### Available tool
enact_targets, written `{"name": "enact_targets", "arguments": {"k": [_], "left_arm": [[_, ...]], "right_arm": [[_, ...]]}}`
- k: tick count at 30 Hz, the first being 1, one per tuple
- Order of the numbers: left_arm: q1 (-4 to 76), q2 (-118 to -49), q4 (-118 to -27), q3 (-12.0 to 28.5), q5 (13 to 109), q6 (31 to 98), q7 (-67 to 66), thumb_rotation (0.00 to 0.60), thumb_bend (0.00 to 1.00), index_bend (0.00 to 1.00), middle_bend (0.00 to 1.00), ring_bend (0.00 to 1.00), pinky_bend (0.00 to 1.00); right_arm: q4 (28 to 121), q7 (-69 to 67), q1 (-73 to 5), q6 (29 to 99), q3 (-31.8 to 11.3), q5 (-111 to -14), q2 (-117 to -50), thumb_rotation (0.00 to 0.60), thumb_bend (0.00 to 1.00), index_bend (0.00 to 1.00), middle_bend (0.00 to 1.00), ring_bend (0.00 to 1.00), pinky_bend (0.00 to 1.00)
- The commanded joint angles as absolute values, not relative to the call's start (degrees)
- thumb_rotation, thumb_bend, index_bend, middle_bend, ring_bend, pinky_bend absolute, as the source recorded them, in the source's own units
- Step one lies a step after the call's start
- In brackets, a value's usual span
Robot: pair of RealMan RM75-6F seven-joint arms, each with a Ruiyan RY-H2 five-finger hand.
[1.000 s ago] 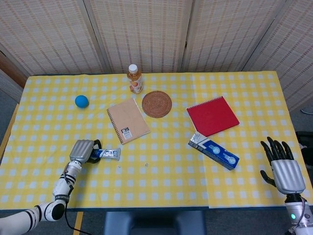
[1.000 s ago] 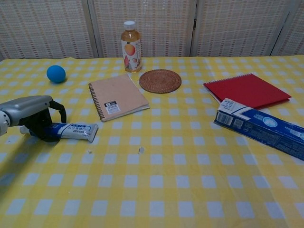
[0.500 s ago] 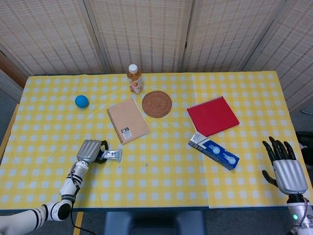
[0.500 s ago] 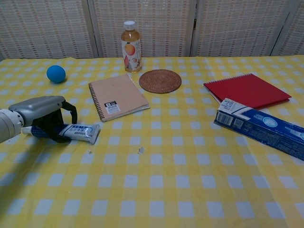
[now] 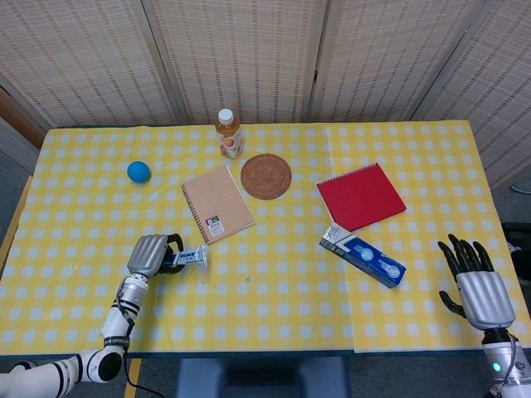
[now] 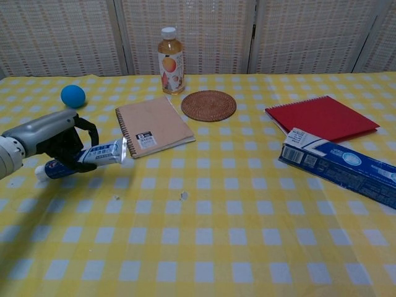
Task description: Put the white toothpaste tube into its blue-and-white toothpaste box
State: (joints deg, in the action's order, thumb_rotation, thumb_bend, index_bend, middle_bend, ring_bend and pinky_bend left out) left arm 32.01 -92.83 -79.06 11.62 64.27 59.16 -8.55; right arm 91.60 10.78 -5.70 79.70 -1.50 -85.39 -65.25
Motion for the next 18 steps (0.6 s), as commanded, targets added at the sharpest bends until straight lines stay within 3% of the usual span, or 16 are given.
{"name": "enact_targets", "arguments": {"k": [1, 6, 9, 15, 18], "left_arm": [[29.62, -89.94, -86.07, 13.65, 64.03, 62.62, -4.34, 0.600, 0.44, 0.87, 1.00, 1.00, 1.00], [27.88, -86.46, -94.47, 15.22, 63.05, 64.76, -1.86, 0.600, 0.44, 0.88, 1.00, 1.00, 1.00], [27.25, -83.72, -99.85, 16.55, 60.60, 63.22, 1.45, 0.600, 0.44, 0.88, 1.00, 1.00, 1.00], [27.41, -79.84, -106.04, 18.69, 56.72, 61.05, 4.31, 0.600, 0.44, 0.88, 1.00, 1.00, 1.00], [27.64, -78.96, -107.44, 19.08, 55.75, 60.76, 4.71, 0.600, 0.44, 0.88, 1.00, 1.00, 1.00]], "right_arm": [[91.10, 10.15, -6.30, 78.59, -1.37, -85.44, -65.50, 0.600, 0.31, 0.00, 0.00, 0.00, 0.00], [88.02, 3.82, -9.21, 73.81, -1.49, -85.83, -67.22, 0.600, 0.31, 0.00, 0.00, 0.00, 0.00], [86.20, -0.21, -11.63, 69.72, -2.61, -84.06, -68.84, 0.600, 0.31, 0.00, 0.01, 0.06, 0.00], [88.66, -4.97, -17.09, 56.90, -5.56, -74.52, -69.41, 0.600, 0.31, 0.04, 0.10, 0.15, 0.08], [89.69, -3.04, -18.88, 54.53, -7.08, -70.01, -70.77, 0.600, 0.31, 0.09, 0.14, 0.18, 0.12]]}}
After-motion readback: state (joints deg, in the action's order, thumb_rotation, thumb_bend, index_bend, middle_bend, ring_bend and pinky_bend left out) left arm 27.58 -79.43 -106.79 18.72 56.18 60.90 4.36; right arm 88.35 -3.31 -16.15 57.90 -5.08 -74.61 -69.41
